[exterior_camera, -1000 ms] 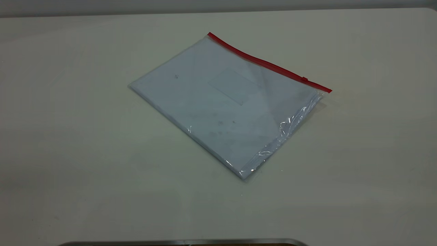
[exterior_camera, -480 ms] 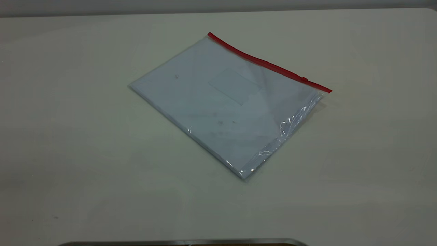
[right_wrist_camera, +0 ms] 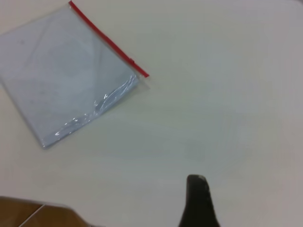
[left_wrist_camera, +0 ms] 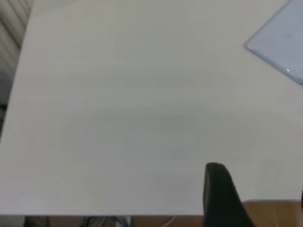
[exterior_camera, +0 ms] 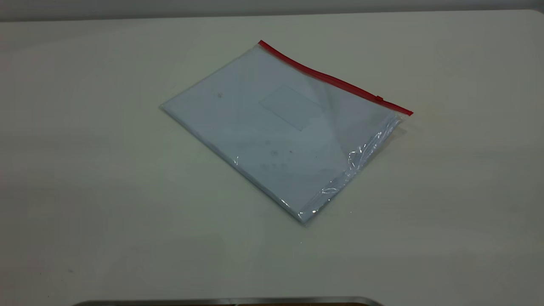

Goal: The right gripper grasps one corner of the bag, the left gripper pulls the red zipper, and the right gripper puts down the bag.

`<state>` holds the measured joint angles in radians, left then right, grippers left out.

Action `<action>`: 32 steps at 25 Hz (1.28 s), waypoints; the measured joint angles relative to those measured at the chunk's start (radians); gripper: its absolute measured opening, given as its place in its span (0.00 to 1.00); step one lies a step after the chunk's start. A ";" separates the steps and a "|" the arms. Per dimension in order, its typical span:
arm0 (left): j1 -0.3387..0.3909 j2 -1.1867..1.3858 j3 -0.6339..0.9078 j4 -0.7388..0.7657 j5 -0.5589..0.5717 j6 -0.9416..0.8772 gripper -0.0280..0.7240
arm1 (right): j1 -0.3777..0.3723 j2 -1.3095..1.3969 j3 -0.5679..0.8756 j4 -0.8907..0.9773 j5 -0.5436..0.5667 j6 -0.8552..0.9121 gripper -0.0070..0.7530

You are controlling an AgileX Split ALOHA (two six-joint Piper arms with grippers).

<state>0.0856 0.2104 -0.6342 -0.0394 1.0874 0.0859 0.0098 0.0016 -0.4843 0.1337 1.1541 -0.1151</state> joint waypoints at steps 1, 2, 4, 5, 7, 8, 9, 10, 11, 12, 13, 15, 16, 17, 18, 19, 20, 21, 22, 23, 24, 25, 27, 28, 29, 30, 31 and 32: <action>0.000 0.062 -0.036 0.000 -0.009 0.000 0.65 | 0.000 0.016 0.000 0.002 0.000 0.004 0.78; 0.000 0.115 -0.065 -0.001 -0.023 0.000 0.65 | 0.000 0.039 -0.004 0.003 -0.003 0.006 0.78; 0.000 0.241 -0.128 -0.001 -0.069 0.001 0.65 | 0.000 0.096 -0.022 0.008 -0.018 0.006 0.78; 0.000 0.301 -0.155 -0.001 -0.107 0.001 0.65 | 0.000 0.133 -0.037 0.013 -0.029 0.006 0.78; 0.000 0.404 -0.200 -0.004 -0.176 -0.009 0.65 | 0.000 0.215 -0.066 0.023 -0.058 0.005 0.78; 0.000 0.456 -0.223 -0.012 -0.207 -0.016 0.65 | 0.000 0.251 -0.080 0.026 -0.074 -0.003 0.78; 0.000 0.499 -0.241 -0.028 -0.230 -0.023 0.65 | 0.000 0.294 -0.092 0.030 -0.090 -0.011 0.78; 0.000 0.550 -0.262 -0.045 -0.250 -0.026 0.65 | 0.000 0.338 -0.100 0.033 -0.108 -0.018 0.78; 0.000 0.601 -0.282 -0.070 -0.264 -0.026 0.65 | 0.000 0.375 -0.106 0.036 -0.127 -0.021 0.78; 0.000 0.653 -0.300 -0.095 -0.284 -0.019 0.65 | 0.000 0.420 -0.111 0.042 -0.152 -0.026 0.78; 0.000 0.697 -0.314 -0.121 -0.304 -0.006 0.65 | 0.000 0.465 -0.113 0.047 -0.176 -0.032 0.78; 0.000 0.804 -0.347 -0.165 -0.343 0.031 0.65 | 0.000 0.551 -0.116 0.064 -0.225 -0.040 0.78; 0.000 0.847 -0.361 -0.190 -0.364 0.057 0.65 | 0.000 0.600 -0.116 0.075 -0.252 -0.042 0.78; 0.000 0.898 -0.374 -0.212 -0.382 0.088 0.65 | 0.000 0.650 -0.116 0.088 -0.275 -0.045 0.78; 0.000 0.949 -0.390 -0.239 -0.393 0.124 0.65 | 0.000 0.702 -0.116 0.107 -0.291 -0.048 0.78; 0.000 0.999 -0.406 -0.267 -0.402 0.158 0.65 | 0.000 0.746 -0.116 0.129 -0.311 -0.056 0.78; 0.000 1.039 -0.421 -0.294 -0.409 0.201 0.65 | 0.000 0.801 -0.116 0.150 -0.336 -0.069 0.78; 0.000 1.087 -0.440 -0.320 -0.416 0.245 0.65 | 0.000 0.855 -0.116 0.177 -0.360 -0.090 0.78; 0.000 1.135 -0.461 -0.353 -0.422 0.282 0.65 | 0.000 0.902 -0.116 0.207 -0.394 -0.111 0.78; 0.000 1.175 -0.484 -0.384 -0.425 0.329 0.65 | 0.000 0.959 -0.116 0.240 -0.432 -0.145 0.78; -0.001 1.222 -0.504 -0.410 -0.427 0.380 0.65 | 0.000 1.016 -0.116 0.270 -0.474 -0.187 0.78; -0.005 1.269 -0.529 -0.439 -0.431 0.431 0.65 | 0.000 1.073 -0.116 0.311 -0.510 -0.227 0.78; -0.019 1.350 -0.574 -0.485 -0.437 0.526 0.65 | 0.000 1.177 -0.117 0.406 -0.597 -0.344 0.78; -0.031 1.390 -0.597 -0.498 -0.437 0.577 0.65 | 0.000 1.234 -0.117 0.469 -0.629 -0.412 0.78; -0.044 1.427 -0.617 -0.507 -0.437 0.617 0.65 | 0.000 1.281 -0.118 0.537 -0.660 -0.473 0.78; -0.059 1.461 -0.634 -0.512 -0.435 0.659 0.65 | 0.000 1.336 -0.118 0.612 -0.684 -0.551 0.78; -0.072 1.487 -0.646 -0.514 -0.434 0.693 0.65 | 0.000 1.391 -0.118 0.677 -0.701 -0.630 0.78; -0.087 1.514 -0.657 -0.515 -0.433 0.719 0.65 | 0.000 1.444 -0.118 0.761 -0.708 -0.696 0.78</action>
<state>-0.0014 1.7242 -1.2910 -0.5548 0.6543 0.8050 0.0098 1.4452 -0.6022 0.8945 0.4459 -0.8110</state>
